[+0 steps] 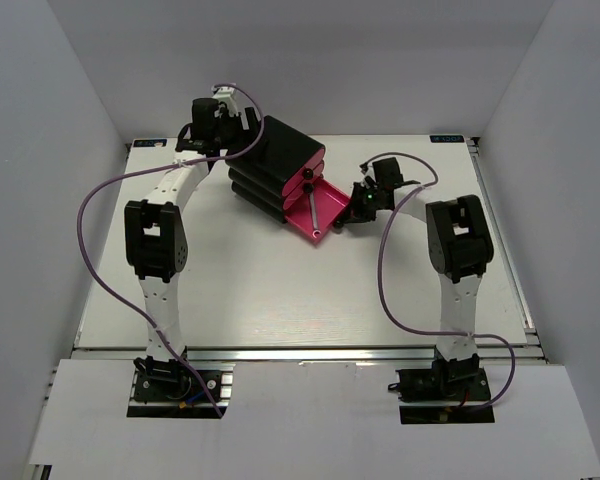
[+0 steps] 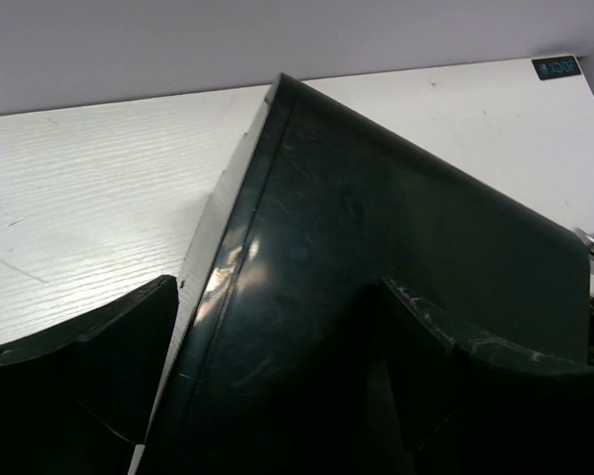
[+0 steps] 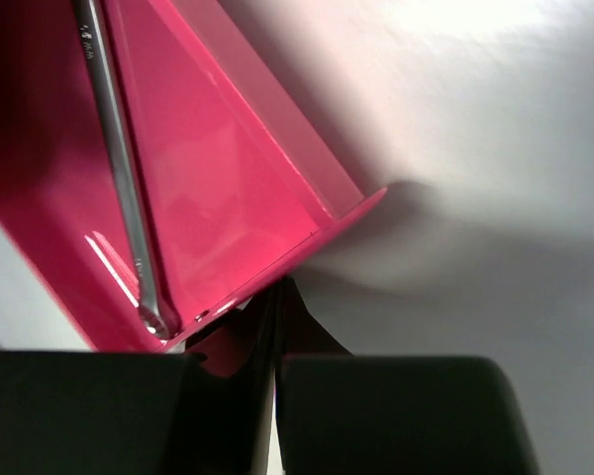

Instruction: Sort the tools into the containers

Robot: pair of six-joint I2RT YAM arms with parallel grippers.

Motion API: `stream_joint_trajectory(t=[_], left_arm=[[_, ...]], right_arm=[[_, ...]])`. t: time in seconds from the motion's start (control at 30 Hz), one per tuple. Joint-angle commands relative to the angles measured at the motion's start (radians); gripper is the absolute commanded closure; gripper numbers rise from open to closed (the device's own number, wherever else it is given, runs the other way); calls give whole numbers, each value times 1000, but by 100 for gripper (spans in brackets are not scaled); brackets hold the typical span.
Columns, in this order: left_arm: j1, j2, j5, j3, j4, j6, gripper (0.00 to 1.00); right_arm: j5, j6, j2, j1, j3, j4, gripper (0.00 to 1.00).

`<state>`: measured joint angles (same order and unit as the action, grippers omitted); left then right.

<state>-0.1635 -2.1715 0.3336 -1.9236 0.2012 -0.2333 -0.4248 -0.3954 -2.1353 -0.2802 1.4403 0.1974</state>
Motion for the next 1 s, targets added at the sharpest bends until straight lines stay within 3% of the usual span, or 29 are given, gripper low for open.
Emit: stream_joint_trajectory(t=[0.0,0.4,0.7,0.83,0.97], left_arm=[[-18,27,36,43,73,32,10],[-50,22,68,89,90,42,10],[-62,16,68,84,90,23,10],[-64,21,32,84,84,3,9],[-54,47,-98,52,89,-35,6]], right_arm=[[-113,-138,-52,-31,87,-128,100],[-144,-276,-218,-99,314,-279,100],[-199,-352,-279,-106,344,-489,100],[-155,-262,-250,-108,332,-409,100],[-134,-115,-116,-68,191,-317,99]])
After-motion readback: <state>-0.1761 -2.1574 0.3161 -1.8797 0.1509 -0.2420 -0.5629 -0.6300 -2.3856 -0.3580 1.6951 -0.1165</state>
